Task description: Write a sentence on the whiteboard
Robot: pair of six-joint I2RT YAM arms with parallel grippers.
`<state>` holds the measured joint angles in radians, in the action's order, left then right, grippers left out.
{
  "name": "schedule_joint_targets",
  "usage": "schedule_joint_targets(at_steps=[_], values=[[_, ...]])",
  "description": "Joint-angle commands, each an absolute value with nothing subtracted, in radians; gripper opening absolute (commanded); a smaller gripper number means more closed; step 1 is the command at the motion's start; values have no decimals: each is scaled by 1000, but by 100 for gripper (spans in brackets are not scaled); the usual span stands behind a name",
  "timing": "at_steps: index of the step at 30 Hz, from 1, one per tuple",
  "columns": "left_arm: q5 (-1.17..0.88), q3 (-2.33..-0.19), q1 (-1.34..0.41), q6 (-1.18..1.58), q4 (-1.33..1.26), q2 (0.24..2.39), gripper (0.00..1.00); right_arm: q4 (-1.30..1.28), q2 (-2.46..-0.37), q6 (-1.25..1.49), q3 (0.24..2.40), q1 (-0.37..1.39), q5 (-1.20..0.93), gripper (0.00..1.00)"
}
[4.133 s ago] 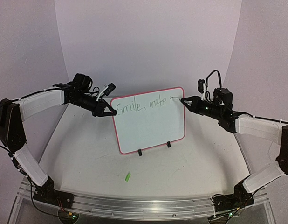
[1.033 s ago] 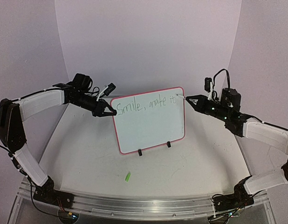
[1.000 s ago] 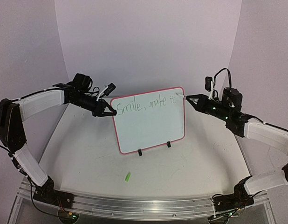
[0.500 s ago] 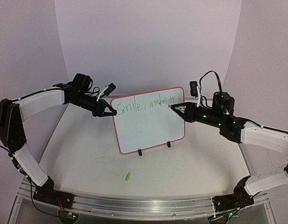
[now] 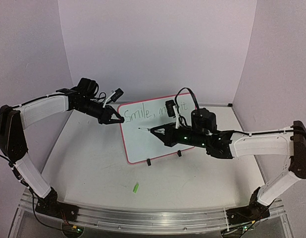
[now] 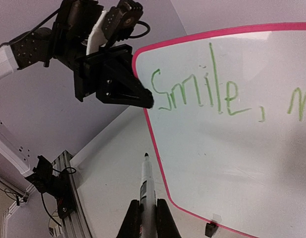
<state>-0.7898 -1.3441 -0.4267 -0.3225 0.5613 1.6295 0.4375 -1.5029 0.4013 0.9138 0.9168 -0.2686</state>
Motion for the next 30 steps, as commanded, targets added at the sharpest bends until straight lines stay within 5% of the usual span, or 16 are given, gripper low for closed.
schedule_joint_targets(at_steps=[1, 30], values=[[-649, -1353, -433, -400, 564, 1628, 0, 533, -1582, 373, 1002, 977, -191, 0], [-648, -1354, -433, -403, 565, 1618, 0, 525, -1852, 456, 1154, 995, -45, 0]])
